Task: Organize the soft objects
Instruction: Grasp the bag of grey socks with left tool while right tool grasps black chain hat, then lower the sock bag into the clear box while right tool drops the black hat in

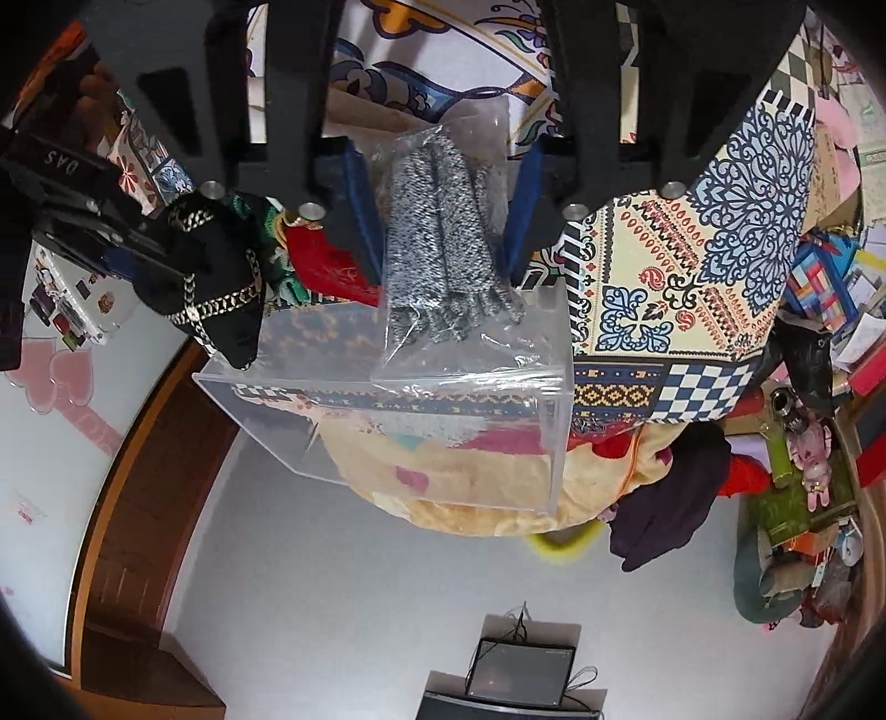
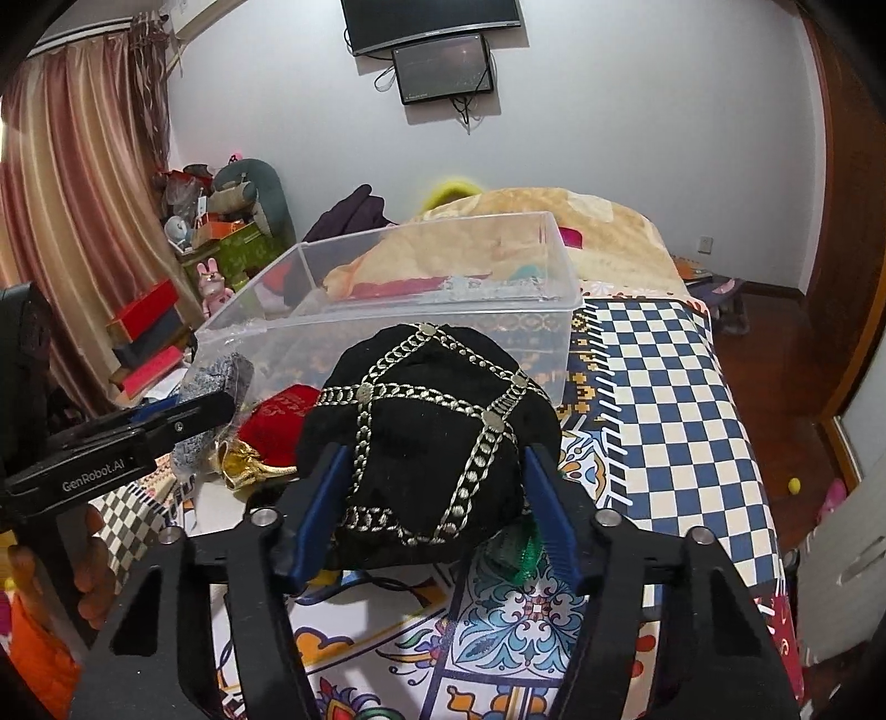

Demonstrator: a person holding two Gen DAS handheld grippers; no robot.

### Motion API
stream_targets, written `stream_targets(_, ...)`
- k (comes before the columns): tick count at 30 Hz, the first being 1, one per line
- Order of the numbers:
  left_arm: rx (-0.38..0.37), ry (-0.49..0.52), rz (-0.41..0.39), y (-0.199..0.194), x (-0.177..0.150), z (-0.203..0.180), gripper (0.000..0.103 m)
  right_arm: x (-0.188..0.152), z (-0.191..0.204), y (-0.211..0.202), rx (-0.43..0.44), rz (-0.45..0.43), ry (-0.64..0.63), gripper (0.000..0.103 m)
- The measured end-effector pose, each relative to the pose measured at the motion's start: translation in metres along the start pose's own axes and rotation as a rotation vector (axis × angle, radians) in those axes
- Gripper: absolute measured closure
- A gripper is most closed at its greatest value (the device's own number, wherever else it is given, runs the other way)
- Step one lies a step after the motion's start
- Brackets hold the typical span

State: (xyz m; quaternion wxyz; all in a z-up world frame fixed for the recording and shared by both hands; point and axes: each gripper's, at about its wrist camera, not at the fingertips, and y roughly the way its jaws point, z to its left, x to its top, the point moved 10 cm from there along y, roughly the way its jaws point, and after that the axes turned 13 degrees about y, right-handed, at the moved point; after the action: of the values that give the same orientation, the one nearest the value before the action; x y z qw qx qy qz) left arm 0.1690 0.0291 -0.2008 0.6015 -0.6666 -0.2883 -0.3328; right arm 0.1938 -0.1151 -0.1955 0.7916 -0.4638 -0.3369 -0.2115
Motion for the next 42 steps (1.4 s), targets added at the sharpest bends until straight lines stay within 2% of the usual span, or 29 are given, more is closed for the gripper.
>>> stream_targets(7,0.007,0.018,-0.045,-0.022,0.009,-0.006,0.070,0.009,0.002,-0.011,0.006,-0.034,-0.017,0.068)
stream_targets(14,0.021,0.046,-0.128,-0.055,0.031,-0.009,0.070,0.023,0.007,-0.029,0.022,-0.093,-0.030,0.073)
stream_targets(19,0.026,0.068,-0.176,-0.068,0.048,-0.012,0.070,0.030,0.015,-0.037,0.027,-0.133,-0.060,0.085)
stream_targets(25,0.036,0.090,-0.207,-0.076,0.060,-0.014,0.070,0.040,0.026,-0.042,0.038,-0.172,-0.089,0.087)
stream_targets(32,0.047,0.107,-0.229,-0.078,0.074,-0.013,0.070,0.068,0.037,-0.049,0.052,-0.243,-0.115,0.087)
stream_targets(37,0.045,0.106,-0.233,-0.070,0.090,-0.007,0.070,0.093,0.044,-0.047,0.061,-0.292,-0.119,0.087)
stream_targets(42,0.048,0.113,-0.211,-0.051,0.103,-0.001,0.070,0.104,0.046,-0.035,0.050,-0.301,-0.127,0.087)
